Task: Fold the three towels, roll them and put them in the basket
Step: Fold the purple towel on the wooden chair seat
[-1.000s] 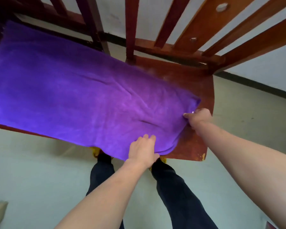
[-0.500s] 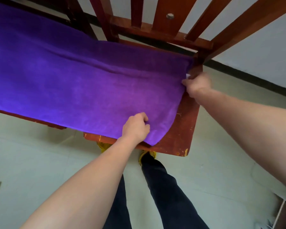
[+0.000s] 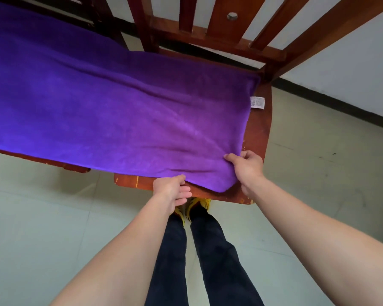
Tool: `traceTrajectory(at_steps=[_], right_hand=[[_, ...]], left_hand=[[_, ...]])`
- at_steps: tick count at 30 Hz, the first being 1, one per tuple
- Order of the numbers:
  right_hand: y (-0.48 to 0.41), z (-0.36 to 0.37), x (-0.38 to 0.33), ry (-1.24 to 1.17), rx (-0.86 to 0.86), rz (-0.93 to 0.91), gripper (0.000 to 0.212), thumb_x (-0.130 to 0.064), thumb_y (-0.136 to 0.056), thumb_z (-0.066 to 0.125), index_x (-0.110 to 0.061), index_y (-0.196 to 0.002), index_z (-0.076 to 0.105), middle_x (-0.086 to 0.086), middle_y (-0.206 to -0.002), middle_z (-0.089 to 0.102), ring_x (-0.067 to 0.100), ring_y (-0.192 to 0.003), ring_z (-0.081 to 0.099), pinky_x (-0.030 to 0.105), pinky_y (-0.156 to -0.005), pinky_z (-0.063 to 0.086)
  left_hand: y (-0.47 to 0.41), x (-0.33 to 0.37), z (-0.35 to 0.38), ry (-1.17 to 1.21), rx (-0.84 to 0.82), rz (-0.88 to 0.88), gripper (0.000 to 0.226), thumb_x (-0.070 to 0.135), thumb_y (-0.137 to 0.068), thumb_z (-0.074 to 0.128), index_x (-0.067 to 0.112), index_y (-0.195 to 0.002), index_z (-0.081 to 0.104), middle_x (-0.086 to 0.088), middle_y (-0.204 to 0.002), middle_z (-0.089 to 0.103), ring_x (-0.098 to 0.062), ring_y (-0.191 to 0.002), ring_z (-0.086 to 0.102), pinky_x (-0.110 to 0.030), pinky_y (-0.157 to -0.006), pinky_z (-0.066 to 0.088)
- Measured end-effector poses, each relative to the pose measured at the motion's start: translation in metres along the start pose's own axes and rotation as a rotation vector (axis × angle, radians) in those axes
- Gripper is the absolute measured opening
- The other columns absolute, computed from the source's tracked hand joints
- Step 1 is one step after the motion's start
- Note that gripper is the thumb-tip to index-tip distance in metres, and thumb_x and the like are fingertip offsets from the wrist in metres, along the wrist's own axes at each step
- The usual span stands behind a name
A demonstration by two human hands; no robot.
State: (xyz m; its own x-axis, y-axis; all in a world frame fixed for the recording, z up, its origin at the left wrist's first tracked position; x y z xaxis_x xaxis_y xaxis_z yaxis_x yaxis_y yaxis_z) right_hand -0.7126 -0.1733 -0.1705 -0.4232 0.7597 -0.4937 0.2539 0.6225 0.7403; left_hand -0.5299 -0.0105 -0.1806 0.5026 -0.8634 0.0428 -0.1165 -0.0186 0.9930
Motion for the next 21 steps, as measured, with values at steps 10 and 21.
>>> traceTrajectory(at_steps=[10, 21], right_hand=[[-0.024, -0.073, -0.039, 0.392, 0.122, -0.042, 0.022, -0.023, -0.075, 0.077, -0.019, -0.070, 0.057, 0.011, -0.085, 0.069, 0.026, -0.081, 0.065, 0.038, -0.081, 0.051], [-0.110, -0.002, -0.162, 0.598, 0.020, -0.323, 0.053, -0.042, -0.076, 0.074, -0.012, -0.117, 0.059, 0.009, -0.110, 0.067, 0.030, -0.097, 0.066, 0.042, -0.087, 0.055]], left_hand=[[0.023, -0.018, 0.010, -0.030, -0.054, -0.052, 0.039, 0.037, -0.088, 0.065, 0.001, -0.101, 0.060, -0.018, -0.086, 0.069, -0.028, -0.073, 0.070, -0.033, -0.060, 0.054], [0.000, -0.039, 0.106, 0.240, 0.060, -0.034, 0.023, 0.026, -0.084, 0.070, 0.006, -0.078, 0.061, -0.008, -0.062, 0.065, -0.014, -0.036, 0.060, -0.020, -0.042, 0.041]])
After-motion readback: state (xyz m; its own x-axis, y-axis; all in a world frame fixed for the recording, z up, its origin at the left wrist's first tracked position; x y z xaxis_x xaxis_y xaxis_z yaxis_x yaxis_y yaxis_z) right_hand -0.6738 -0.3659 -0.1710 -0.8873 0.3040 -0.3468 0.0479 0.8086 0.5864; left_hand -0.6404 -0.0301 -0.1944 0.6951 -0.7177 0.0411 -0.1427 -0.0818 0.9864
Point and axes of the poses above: each hand's wrist, its own y-axis away from the middle knuckle, its own z-axis out of the palm, x = y × z, the point moved 8 cm from there along -y, towards the middle knuckle
